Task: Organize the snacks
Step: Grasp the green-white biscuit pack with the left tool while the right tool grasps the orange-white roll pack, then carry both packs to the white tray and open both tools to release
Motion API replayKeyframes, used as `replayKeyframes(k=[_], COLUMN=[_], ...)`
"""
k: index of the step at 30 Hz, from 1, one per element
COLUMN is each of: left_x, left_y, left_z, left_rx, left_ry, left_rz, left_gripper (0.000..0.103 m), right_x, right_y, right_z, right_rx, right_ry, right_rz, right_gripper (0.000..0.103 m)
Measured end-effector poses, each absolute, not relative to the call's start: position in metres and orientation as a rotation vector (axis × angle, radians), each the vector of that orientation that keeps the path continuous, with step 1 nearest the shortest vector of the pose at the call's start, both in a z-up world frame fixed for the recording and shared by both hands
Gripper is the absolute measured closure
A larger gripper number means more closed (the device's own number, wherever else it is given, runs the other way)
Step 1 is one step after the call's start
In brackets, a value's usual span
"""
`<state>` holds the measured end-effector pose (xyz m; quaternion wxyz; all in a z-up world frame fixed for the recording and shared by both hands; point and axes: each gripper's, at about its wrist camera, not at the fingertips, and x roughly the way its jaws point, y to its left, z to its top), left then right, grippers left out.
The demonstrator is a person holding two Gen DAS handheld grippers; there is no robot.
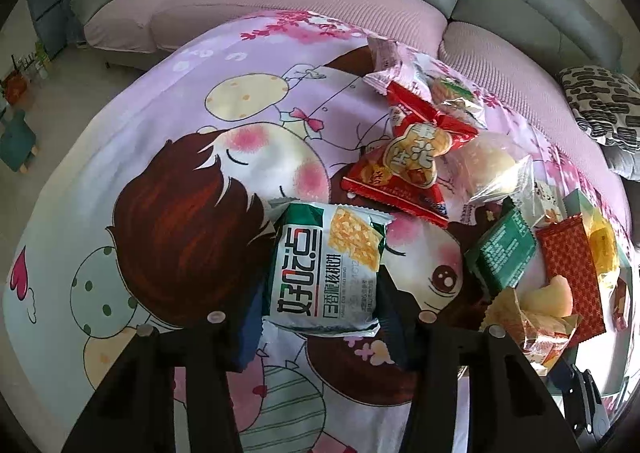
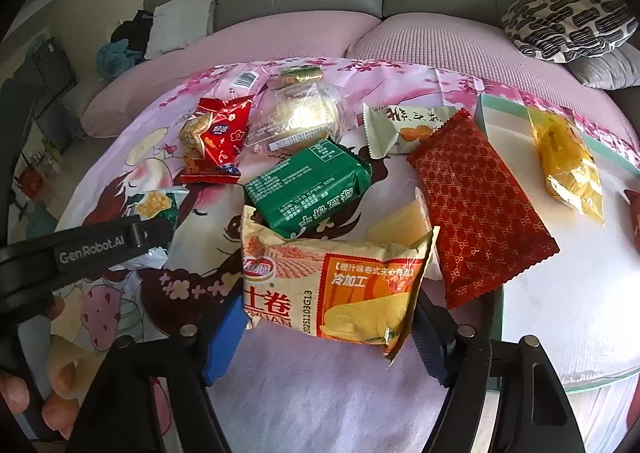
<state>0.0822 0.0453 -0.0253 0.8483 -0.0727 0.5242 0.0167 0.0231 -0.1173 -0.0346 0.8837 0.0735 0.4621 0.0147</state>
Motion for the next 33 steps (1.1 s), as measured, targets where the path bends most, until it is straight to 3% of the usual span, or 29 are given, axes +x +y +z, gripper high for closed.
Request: replayKeyframes(k=[8,33], left_x=[0.080,0.051], left_y=[0.046,0.005], left_z=[-0.013,0.052], left_rx=[-0.167,-0.191], left_ry=[1.060,0.858], left_rz=[0.020,-0.103], left_gripper=[0.051,0.051], right_x=[0.021,0.001], right_y=[-0.119,-0.161], right_z=[-0.029,0.020], right_rx=[0.170,0.238], right_ry=[0.948,0.846], right_rz=[0.053,0.013], right_gripper=[0.033,0.033])
